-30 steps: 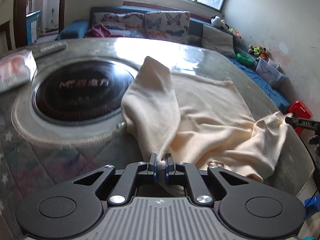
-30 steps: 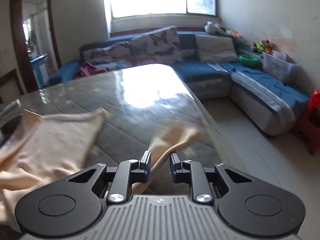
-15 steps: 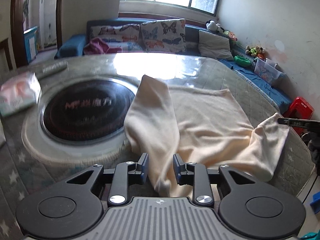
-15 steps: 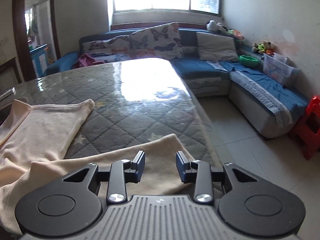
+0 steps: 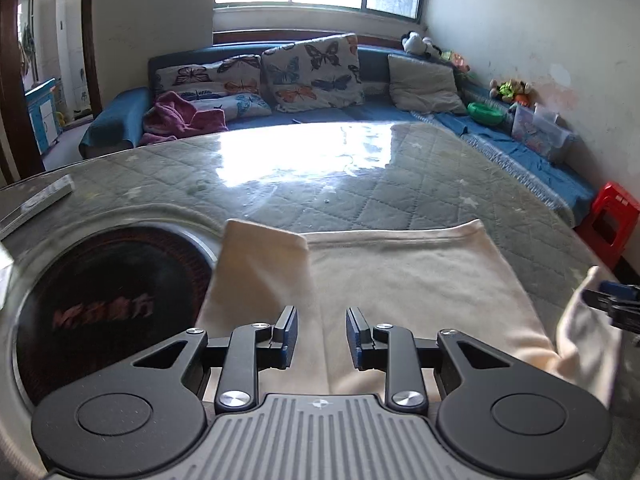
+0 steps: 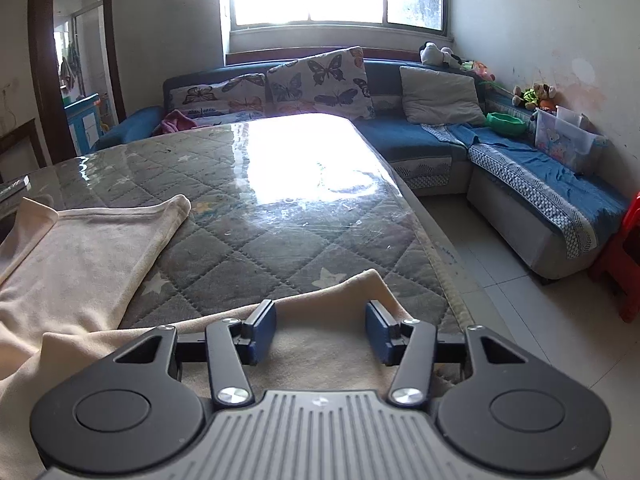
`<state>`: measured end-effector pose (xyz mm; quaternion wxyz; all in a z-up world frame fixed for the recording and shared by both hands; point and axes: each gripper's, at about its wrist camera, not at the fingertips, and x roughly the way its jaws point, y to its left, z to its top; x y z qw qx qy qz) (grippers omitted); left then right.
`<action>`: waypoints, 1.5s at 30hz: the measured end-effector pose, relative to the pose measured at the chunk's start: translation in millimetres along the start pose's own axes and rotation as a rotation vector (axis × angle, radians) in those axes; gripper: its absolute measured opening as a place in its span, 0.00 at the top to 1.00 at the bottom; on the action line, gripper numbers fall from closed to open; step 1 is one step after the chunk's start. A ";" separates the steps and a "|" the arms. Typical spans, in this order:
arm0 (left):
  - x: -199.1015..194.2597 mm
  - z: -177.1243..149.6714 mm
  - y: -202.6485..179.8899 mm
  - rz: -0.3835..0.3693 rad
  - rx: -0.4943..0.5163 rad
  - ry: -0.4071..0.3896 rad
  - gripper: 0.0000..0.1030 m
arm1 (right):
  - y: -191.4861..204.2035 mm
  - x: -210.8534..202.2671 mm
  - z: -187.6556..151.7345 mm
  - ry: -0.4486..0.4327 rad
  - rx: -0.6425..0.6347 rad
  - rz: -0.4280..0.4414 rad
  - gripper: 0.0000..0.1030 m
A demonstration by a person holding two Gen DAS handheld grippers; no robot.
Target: Fold clothes
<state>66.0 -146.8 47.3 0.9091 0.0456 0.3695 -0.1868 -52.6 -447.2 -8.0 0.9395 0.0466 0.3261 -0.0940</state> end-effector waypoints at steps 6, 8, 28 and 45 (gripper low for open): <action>31.0 3.6 -6.1 0.044 0.046 0.011 0.71 | 2.0 -1.3 -2.4 -0.016 -0.006 0.002 0.43; 36.5 4.6 -8.5 0.059 0.068 0.006 0.71 | 2.2 -1.5 -3.1 -0.018 -0.002 0.003 0.43; -79.5 -8.6 104.6 0.144 -0.256 -0.236 0.98 | 1.4 -3.3 -4.2 -0.021 -0.002 0.007 0.39; -162.3 -149.4 214.1 0.463 -0.428 -0.146 0.98 | 19.8 -17.9 4.7 0.018 -0.089 -0.014 0.36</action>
